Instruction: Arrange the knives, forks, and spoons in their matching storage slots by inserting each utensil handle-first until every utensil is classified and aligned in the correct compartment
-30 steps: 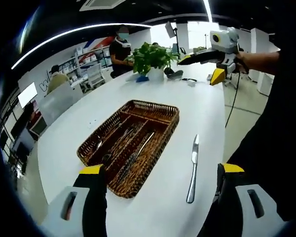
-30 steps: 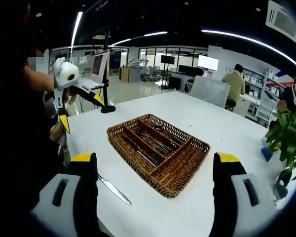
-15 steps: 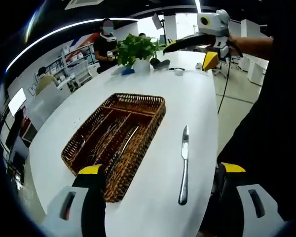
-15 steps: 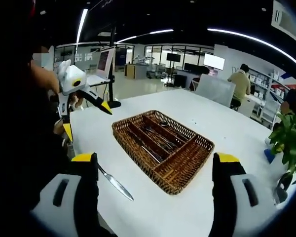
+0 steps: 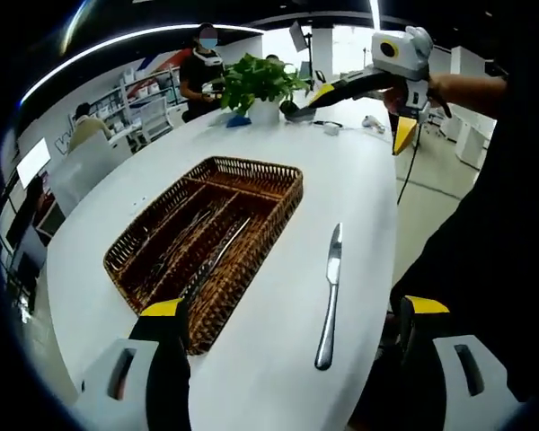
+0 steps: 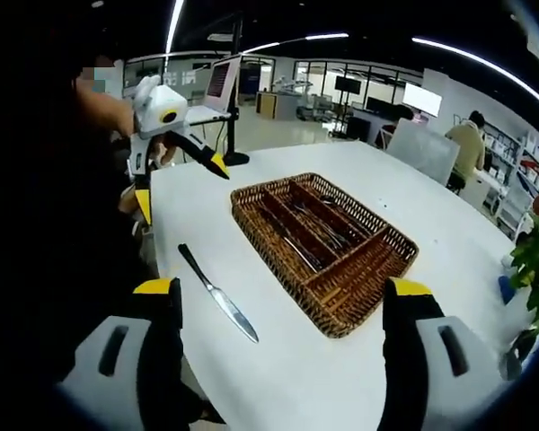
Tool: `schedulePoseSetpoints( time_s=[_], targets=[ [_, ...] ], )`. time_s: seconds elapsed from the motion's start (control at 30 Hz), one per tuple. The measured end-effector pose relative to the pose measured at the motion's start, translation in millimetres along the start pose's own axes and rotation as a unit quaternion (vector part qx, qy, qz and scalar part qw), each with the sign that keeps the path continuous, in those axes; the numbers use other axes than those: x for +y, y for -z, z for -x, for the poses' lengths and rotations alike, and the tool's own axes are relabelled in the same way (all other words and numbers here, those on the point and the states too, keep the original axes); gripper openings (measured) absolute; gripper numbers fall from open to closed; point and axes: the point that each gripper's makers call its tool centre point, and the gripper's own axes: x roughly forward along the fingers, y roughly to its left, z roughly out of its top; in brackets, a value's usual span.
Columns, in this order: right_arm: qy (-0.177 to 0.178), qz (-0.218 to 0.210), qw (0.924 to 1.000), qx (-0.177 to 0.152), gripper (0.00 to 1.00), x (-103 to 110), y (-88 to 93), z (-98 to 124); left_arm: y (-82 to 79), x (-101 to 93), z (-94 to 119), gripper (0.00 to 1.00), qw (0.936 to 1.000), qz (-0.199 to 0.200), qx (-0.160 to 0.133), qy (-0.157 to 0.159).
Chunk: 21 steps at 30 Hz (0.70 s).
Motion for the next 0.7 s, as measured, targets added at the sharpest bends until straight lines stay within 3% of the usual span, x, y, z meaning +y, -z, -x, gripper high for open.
schedulePoseSetpoints(
  time_s=[0.27,0.4,0.7],
  targets=[
    [-0.032,0.032,0.9987,0.022,0.91,7.7,4.0,-9.2,-5.8,8.1,6.1,0.99,0.9998,0.002,-0.018,-0.011],
    [-0.064,0.070,0.9940,0.054,0.86,16.1,14.9,-17.8,-5.4,9.2,8.1,0.99,0.9998,0.001,-0.018,-0.011],
    [-0.105,0.100,0.9867,0.074,0.73,24.3,20.6,-36.0,-4.8,13.6,14.3,0.99,0.9995,0.004,-0.023,-0.023]
  ],
)
